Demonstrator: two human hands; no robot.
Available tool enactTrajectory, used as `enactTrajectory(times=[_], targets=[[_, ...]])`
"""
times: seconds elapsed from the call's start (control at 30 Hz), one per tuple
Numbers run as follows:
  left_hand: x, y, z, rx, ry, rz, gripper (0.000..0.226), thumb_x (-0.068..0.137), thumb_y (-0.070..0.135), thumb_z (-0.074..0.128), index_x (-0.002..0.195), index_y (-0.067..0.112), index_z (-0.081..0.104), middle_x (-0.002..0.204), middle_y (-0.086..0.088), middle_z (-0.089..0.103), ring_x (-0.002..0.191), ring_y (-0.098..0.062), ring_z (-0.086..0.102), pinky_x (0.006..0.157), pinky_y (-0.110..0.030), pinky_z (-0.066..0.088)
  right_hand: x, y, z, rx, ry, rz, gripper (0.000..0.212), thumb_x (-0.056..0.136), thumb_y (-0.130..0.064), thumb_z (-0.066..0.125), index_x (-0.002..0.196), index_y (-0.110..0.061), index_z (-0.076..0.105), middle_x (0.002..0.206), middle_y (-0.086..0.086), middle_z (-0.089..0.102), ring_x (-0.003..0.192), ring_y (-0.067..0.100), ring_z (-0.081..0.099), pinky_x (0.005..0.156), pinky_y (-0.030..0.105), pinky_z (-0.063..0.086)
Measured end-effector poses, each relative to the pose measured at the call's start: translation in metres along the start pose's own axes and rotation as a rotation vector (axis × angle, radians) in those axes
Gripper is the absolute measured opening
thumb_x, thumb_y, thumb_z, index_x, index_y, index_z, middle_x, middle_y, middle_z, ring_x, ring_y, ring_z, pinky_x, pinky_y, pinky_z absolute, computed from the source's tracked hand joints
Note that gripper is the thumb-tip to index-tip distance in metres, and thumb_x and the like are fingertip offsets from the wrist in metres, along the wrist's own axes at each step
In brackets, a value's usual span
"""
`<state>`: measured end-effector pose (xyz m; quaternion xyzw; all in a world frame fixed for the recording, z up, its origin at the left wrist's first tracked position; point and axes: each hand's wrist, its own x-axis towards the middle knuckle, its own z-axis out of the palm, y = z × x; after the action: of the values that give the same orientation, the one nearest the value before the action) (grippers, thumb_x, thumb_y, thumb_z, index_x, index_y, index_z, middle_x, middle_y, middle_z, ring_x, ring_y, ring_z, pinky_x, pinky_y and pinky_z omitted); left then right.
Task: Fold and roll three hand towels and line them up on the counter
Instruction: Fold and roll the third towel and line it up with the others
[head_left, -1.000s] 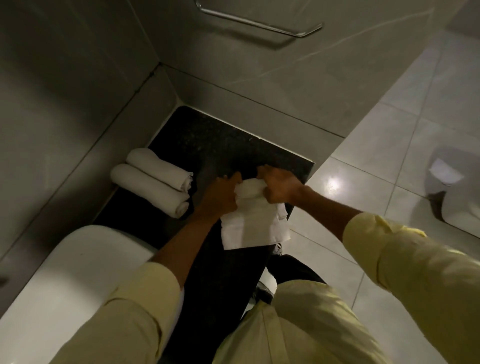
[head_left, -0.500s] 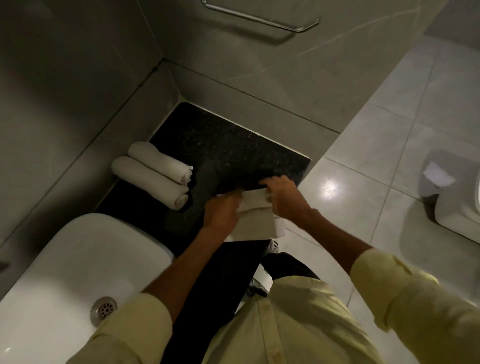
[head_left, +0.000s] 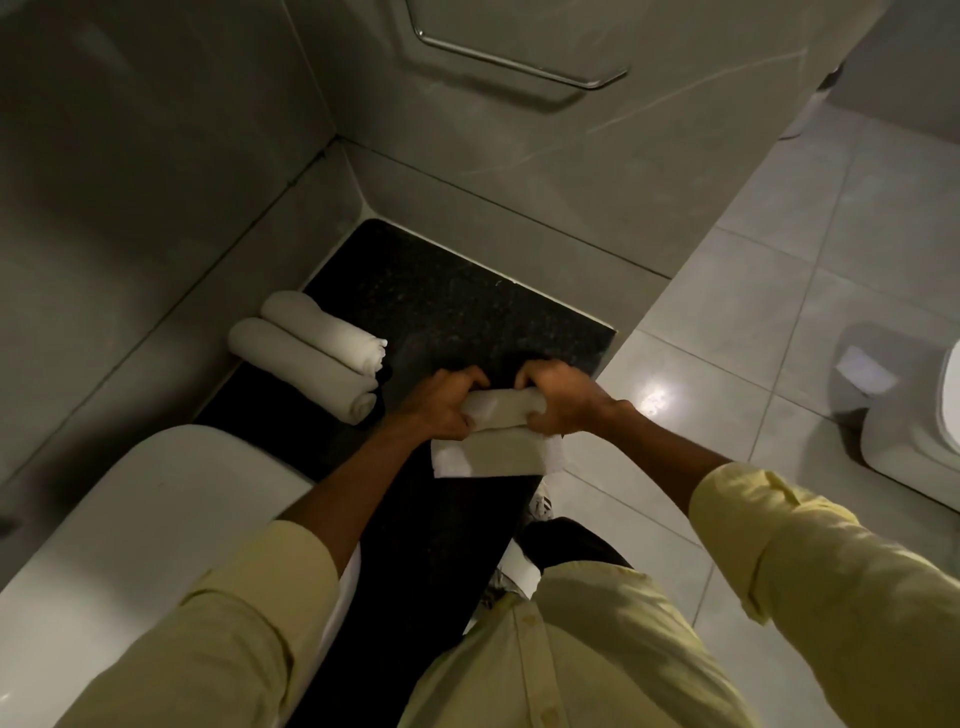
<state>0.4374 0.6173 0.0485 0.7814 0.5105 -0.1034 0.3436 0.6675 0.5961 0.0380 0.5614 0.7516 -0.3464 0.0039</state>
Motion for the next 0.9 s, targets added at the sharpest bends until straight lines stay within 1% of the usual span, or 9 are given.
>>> enactTrajectory(times=[0.1,0.2,0.27,0.4,0.5,0.6,0.67,0.77,0.9], targets=[[-0.006,0.003,-0.002,0.068,0.197,0.045,0.069,0.071,0.014,0.069,0.135,0.031,0.049,0.127,-0.005,0.059,0.115,-0.03,0.055,0.096,-0.04,0.046,0.003,-0.009,-0.003,-0.123,0.15,-0.01,0.045,0.07,-0.034,0.074,0.109,-0.027,0.053,0.115,0.002,0.055,0.109,0.021,0.049,0.094,0.041,0.043],[-0.009,-0.001,0.008,0.072,0.417,0.123,0.063,0.071,0.003,0.064,0.131,0.019,0.058,0.127,-0.009,0.063,0.112,-0.034,0.059,0.094,-0.043,0.051,0.004,-0.018,0.009,-0.231,0.256,0.008,0.049,0.073,-0.029,0.075,0.118,-0.025,0.053,0.124,0.004,0.053,0.117,0.025,0.047,0.103,0.047,0.038],[-0.014,-0.002,0.023,0.11,0.463,0.138,0.058,0.07,0.0,0.058,0.127,0.011,0.06,0.128,-0.013,0.063,0.112,-0.037,0.06,0.097,-0.047,0.049,-0.006,-0.019,0.029,-0.301,0.302,0.025,0.05,0.076,-0.029,0.075,0.121,-0.024,0.054,0.126,0.004,0.054,0.117,0.025,0.048,0.102,0.046,0.039],[-0.035,0.0,0.059,0.299,0.394,0.124,0.063,0.074,0.005,0.063,0.136,0.008,0.05,0.146,-0.015,0.047,0.135,-0.04,0.043,0.115,-0.06,0.027,-0.044,-0.01,0.07,-0.319,0.378,-0.037,0.055,0.078,-0.031,0.077,0.129,-0.021,0.057,0.135,0.004,0.056,0.122,0.027,0.049,0.104,0.044,0.041],[-0.048,-0.003,0.075,0.295,0.444,0.135,0.052,0.075,0.004,0.065,0.127,0.009,0.06,0.138,-0.013,0.057,0.127,-0.036,0.053,0.109,-0.06,0.036,-0.061,-0.006,0.08,-0.287,0.392,-0.107,0.046,0.083,-0.027,0.075,0.126,-0.022,0.063,0.134,0.001,0.06,0.124,0.026,0.051,0.104,0.042,0.041],[-0.047,-0.002,0.059,0.139,0.49,0.143,0.041,0.068,-0.002,0.069,0.106,0.013,0.073,0.11,-0.01,0.073,0.1,-0.033,0.069,0.091,-0.048,0.053,-0.053,-0.01,0.071,-0.163,0.406,-0.101,0.035,0.088,-0.027,0.07,0.122,-0.026,0.063,0.118,0.0,0.067,0.106,0.023,0.059,0.094,0.038,0.048],[-0.042,0.008,0.03,0.05,0.381,0.067,0.041,0.075,0.006,0.068,0.115,0.015,0.069,0.113,-0.011,0.071,0.105,-0.035,0.066,0.093,-0.044,0.05,-0.038,-0.016,0.055,-0.053,0.38,-0.025,0.035,0.088,-0.03,0.066,0.123,-0.029,0.061,0.112,-0.002,0.069,0.097,0.018,0.06,0.09,0.038,0.051],[-0.019,0.017,0.001,0.211,0.131,-0.02,0.075,0.073,0.02,0.078,0.139,0.029,0.045,0.14,-0.007,0.049,0.128,-0.034,0.045,0.106,-0.046,0.039,-0.014,-0.012,0.026,-0.114,0.228,-0.013,0.038,0.079,-0.03,0.074,0.116,-0.027,0.067,0.117,0.0,0.062,0.104,0.022,0.052,0.091,0.042,0.048],[0.007,-0.003,-0.006,0.036,-0.161,0.029,0.08,0.061,0.025,0.084,0.128,0.031,0.041,0.129,-0.004,0.051,0.116,-0.027,0.053,0.093,-0.043,0.049,0.013,0.001,0.004,-0.07,-0.093,-0.087,0.044,0.069,-0.033,0.081,0.107,-0.032,0.058,0.135,0.001,0.048,0.124,0.023,0.045,0.105,0.041,0.042]])
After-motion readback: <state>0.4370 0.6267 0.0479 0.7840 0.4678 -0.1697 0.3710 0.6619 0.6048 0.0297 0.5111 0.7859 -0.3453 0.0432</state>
